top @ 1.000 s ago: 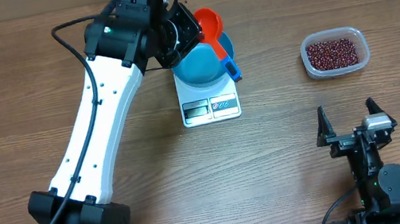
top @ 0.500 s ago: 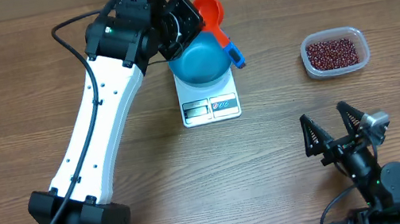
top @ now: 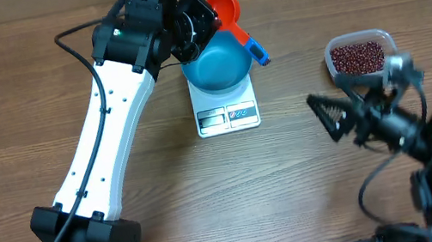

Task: Scoop item into bowl and weigh 150g on scale
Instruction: 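Reach the right gripper toward the scoop's blue handle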

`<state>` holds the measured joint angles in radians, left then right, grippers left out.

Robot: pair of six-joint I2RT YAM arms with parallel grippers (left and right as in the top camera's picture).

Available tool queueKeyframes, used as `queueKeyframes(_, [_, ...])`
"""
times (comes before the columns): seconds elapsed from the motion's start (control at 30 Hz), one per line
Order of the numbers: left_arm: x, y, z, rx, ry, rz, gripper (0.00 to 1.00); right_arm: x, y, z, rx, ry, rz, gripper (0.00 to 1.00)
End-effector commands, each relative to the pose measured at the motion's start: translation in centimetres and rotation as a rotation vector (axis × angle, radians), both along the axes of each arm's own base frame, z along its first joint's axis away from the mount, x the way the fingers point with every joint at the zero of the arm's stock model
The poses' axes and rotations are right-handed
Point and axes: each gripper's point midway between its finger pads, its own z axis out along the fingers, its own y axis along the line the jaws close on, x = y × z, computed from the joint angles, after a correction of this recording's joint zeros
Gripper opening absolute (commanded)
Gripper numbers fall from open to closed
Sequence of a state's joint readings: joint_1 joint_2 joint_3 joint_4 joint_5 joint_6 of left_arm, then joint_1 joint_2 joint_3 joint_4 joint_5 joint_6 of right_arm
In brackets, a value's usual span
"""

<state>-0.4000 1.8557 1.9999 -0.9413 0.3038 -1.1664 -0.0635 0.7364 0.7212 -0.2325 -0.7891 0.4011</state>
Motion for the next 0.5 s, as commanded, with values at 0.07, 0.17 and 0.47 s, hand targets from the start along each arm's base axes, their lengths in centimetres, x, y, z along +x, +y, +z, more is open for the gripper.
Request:
queueKeyframes(0.07, [-1.5,-0.6,0.3,-0.055,0.093,0.058,0.04,1.8,1.8,1.6,0.083,0.184,0.159,1.0])
queueKeyframes(0.17, [-2.6,-0.6,-0.6,-0.061,0.18,0.112,0.04,3.4,2.3,1.1,0.106,0.217,0.221,1.0])
queueKeyframes(0.47, [-4.2,-1.0,-1.5,-0.067,0.282,0.156,0.04,6.8,2.1,-2.3,0.232,0.437,0.185,0.96])
